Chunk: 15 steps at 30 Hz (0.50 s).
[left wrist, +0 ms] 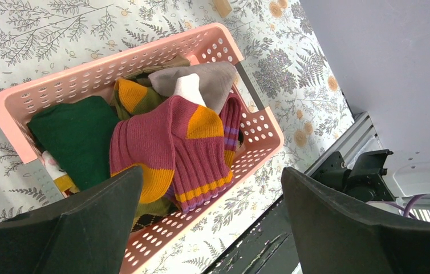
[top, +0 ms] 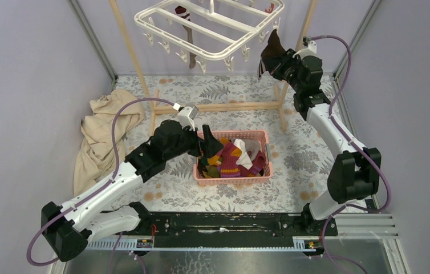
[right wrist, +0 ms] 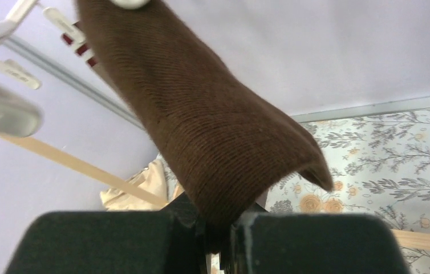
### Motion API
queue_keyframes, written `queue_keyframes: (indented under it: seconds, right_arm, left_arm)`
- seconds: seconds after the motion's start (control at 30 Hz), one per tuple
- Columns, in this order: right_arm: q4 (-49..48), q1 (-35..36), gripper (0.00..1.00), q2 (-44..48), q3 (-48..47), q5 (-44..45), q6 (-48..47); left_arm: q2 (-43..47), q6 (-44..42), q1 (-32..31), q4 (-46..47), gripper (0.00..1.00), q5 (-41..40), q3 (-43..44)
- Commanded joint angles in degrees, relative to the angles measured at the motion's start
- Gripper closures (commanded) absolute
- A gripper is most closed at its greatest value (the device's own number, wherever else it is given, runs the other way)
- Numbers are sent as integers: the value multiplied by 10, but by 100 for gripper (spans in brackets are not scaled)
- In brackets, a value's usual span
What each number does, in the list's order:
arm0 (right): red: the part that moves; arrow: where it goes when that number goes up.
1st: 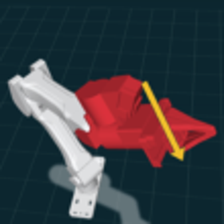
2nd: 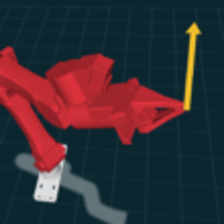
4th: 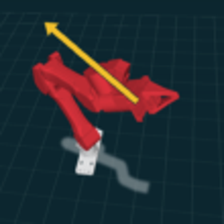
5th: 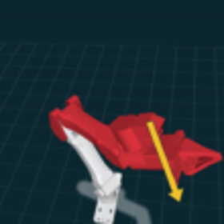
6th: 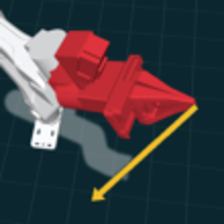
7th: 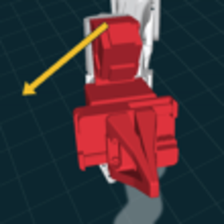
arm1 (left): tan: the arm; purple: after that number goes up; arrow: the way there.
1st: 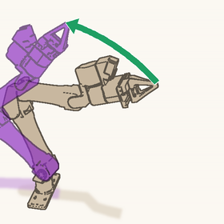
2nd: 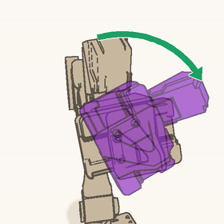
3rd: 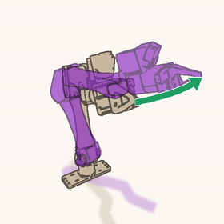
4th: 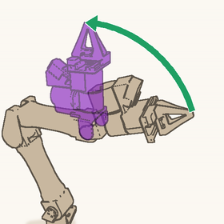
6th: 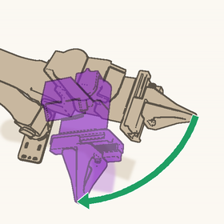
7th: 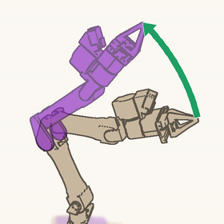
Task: Remove the socks clipped to the hanger
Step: Remove the sock from the hanger.
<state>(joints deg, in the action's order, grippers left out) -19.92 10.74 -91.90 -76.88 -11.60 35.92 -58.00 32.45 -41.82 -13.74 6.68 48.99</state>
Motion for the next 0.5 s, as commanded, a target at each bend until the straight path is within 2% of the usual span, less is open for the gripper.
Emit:
queue_keyframes:
  seconds: [0.0, 0.3, 0.47]
  right_arm:
    - [-19, -8, 95, 57, 4, -77, 8]
    - [69, -10, 98, 88, -30, -216, 13]
    - [85, -11, 99, 112, -23, -297, 34]
  left_arm:
    - [-13, -7, 2, 27, 1, 8, 30]
    - [-56, -15, 1, 68, 1, 30, 75]
    - [-74, -17, 1, 89, 1, 35, 98]
